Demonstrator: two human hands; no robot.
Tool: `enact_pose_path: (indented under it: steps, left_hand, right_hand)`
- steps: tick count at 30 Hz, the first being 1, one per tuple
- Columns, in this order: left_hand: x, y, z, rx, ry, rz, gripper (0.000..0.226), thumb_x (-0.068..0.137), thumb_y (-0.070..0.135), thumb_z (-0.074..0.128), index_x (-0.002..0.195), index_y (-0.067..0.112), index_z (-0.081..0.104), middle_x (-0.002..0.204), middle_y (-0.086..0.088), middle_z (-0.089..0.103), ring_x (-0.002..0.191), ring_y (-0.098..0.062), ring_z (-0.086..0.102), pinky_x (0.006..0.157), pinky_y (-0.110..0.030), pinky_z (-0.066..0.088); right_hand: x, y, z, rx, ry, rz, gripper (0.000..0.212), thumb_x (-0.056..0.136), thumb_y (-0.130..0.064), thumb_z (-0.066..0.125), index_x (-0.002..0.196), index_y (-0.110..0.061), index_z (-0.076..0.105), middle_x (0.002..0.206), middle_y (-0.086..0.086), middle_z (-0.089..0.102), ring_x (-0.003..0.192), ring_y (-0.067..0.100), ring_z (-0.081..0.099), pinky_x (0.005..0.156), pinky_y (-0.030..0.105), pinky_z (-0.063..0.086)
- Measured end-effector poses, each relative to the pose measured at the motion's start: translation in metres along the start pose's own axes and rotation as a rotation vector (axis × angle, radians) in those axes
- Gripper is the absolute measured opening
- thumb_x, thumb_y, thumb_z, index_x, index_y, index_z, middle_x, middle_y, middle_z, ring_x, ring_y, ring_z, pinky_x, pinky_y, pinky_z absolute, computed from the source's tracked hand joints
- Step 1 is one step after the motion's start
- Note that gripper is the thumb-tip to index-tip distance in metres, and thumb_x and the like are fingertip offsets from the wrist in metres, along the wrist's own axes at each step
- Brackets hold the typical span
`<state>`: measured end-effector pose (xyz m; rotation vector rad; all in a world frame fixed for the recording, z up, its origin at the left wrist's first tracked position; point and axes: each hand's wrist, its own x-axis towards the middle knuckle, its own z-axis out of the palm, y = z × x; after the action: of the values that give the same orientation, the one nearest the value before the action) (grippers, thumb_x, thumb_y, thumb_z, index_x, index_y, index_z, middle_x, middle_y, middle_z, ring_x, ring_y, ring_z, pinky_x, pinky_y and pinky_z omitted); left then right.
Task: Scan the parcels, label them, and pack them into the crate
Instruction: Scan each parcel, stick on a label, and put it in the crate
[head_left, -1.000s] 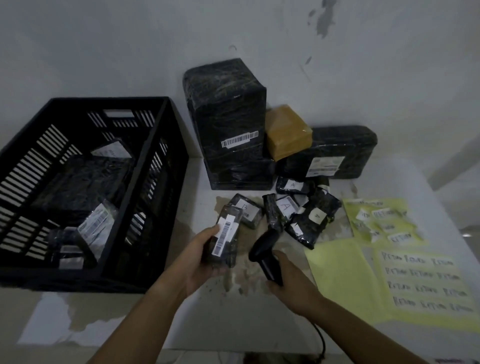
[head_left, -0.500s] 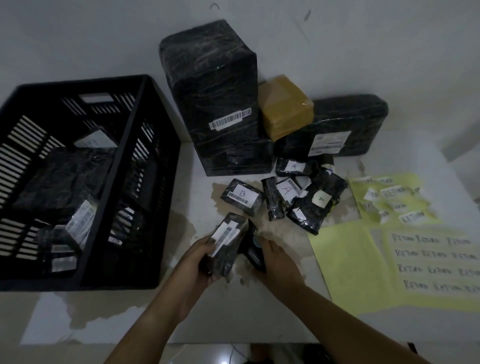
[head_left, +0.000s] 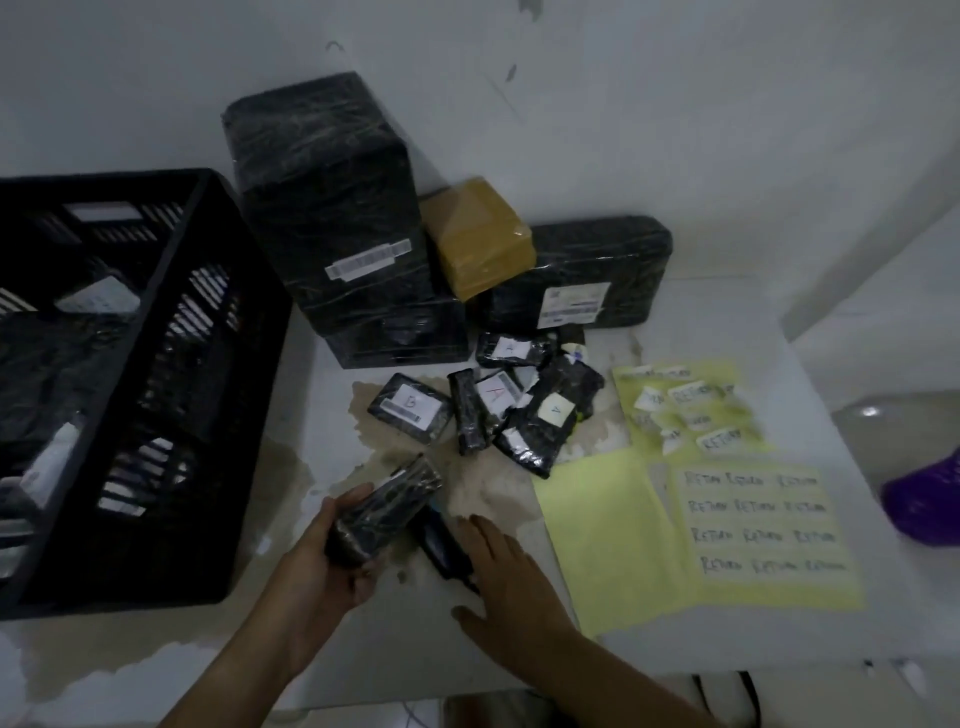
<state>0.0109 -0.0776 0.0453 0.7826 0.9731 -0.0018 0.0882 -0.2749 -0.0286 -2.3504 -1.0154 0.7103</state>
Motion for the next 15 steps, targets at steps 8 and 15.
enact_pose_path:
  steps: [8,15]
  left_hand:
    - [-0.002,-0.048,0.078,0.17,-0.117,-0.009,0.058,0.078,0.027,0.083,0.131,0.023,0.062,0.077,0.0,0.063,0.056,-0.014,0.058,0.046,-0.024,0.045]
    - [0.011,-0.077,0.158,0.208,-0.048,0.04,0.031,0.1,0.018,0.059,0.13,0.011,0.06,0.112,-0.011,0.073,0.086,-0.019,0.075,0.052,-0.03,0.046]
  right_hand:
    - [-0.089,0.1,-0.059,0.079,0.135,0.122,0.078,0.092,-0.054,0.05,0.155,-0.036,0.008,0.16,-0.013,0.018,0.141,0.011,0.03,0.105,0.022,0.034]
    - [-0.096,0.195,-0.133,0.092,0.323,0.3,0.055,0.092,-0.034,0.064,0.143,-0.024,0.043,0.144,-0.005,0.046,0.131,0.015,0.045,0.103,0.023,0.033]
